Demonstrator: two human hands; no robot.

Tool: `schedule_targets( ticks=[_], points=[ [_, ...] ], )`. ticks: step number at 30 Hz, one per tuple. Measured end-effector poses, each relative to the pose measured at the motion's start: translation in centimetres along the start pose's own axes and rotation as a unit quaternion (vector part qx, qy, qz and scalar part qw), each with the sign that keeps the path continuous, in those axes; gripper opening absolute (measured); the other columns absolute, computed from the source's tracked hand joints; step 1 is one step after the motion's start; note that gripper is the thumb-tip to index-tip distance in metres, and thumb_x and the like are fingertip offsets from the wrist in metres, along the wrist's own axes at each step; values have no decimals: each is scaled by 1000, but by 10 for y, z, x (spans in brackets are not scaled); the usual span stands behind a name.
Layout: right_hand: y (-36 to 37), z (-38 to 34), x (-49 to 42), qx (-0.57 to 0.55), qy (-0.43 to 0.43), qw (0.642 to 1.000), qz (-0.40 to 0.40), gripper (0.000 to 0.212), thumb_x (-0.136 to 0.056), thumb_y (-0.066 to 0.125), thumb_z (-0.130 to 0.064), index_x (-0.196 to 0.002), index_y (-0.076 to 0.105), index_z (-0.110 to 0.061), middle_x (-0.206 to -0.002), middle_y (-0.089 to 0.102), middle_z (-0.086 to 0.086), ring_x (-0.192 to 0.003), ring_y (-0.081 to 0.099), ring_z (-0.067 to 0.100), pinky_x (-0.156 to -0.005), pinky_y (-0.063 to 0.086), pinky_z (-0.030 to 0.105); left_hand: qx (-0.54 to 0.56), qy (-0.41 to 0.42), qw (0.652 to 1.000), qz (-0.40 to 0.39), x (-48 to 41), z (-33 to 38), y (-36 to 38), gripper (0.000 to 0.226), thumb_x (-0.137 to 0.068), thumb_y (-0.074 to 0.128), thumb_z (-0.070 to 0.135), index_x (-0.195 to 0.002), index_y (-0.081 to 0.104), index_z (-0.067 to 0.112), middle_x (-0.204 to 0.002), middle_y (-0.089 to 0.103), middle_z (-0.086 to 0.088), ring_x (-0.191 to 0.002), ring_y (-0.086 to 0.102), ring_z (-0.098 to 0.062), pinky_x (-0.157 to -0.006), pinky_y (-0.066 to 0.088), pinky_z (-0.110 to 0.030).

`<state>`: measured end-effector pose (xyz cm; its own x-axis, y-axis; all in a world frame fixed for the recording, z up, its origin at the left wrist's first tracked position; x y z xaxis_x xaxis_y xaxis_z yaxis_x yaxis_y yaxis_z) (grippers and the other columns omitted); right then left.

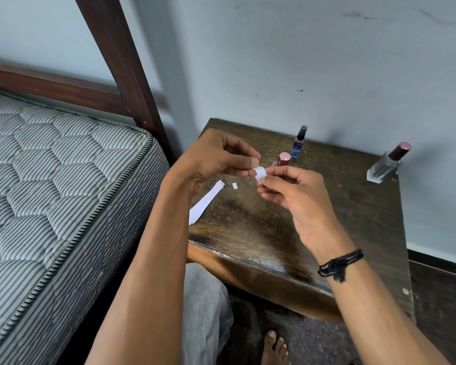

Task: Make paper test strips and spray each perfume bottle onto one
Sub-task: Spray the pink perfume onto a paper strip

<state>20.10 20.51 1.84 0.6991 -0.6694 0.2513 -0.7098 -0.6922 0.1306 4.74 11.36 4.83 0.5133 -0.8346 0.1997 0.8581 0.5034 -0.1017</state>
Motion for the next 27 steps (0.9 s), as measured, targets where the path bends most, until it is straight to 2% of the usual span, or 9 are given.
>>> schedule_targets(
  ticks=[7, 13, 18, 23, 27],
  points=[
    [-2, 0, -1, -1, -10, 1000, -4, 10, -87, 77, 3, -94, 78, -4, -85, 79, 12, -75, 74, 20, -71, 61, 25, 13, -3, 1000, 20, -1, -4, -3, 18, -81, 77, -4, -99, 73, -6, -79, 76, -10, -71, 74, -17, -67, 59, -19],
    [0, 1, -1, 19, -17, 1000, -19, 13, -88, 73, 6, -91, 77, -6, -83, 78, 12, -75, 74, 20, -74, 62, 27, 36, 16, 997, 71, -2, -5, -12, 18, -81, 76, -5, -98, 73, -5, -77, 76, -5, -69, 74, -16, -72, 61, -22],
    [-1, 8, -4, 44, 23, 999, -12, 9, -87, 75, 5, -93, 78, -2, -85, 78, 14, -75, 74, 21, -75, 63, 29, 81, 51, 990, 107, 2, 1, -19, 14, -80, 77, -4, -94, 74, 0, -78, 76, -6, -69, 73, -14, -70, 60, -20],
    [-2, 13, -7, 68, 43, 997, 1, 9, -87, 76, 4, -93, 78, -2, -83, 79, 13, -73, 74, 20, -73, 63, 28, 83, 76, 987, 114, 3, 4, -21, 15, -80, 78, -2, -94, 74, 0, -84, 76, -11, -72, 71, -16, -71, 59, -21],
    [-1, 9, -5, 63, 16, 998, 2, 8, -88, 76, 3, -93, 78, -4, -82, 78, 12, -72, 74, 18, -71, 61, 26, 52, 77, 990, 104, 0, 2, -19, 15, -81, 77, -4, -95, 73, -1, -77, 75, -5, -69, 71, -13, -70, 59, -20]
  ],
)
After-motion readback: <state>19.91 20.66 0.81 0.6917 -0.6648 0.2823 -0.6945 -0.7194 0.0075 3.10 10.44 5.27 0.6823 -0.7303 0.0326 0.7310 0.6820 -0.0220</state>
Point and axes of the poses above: each hand's wrist, its own x-axis away from the middle knuckle, its own y-axis out of the palm, z = x × y, the point moved 4 cm from there along -x, towards the middle knuckle
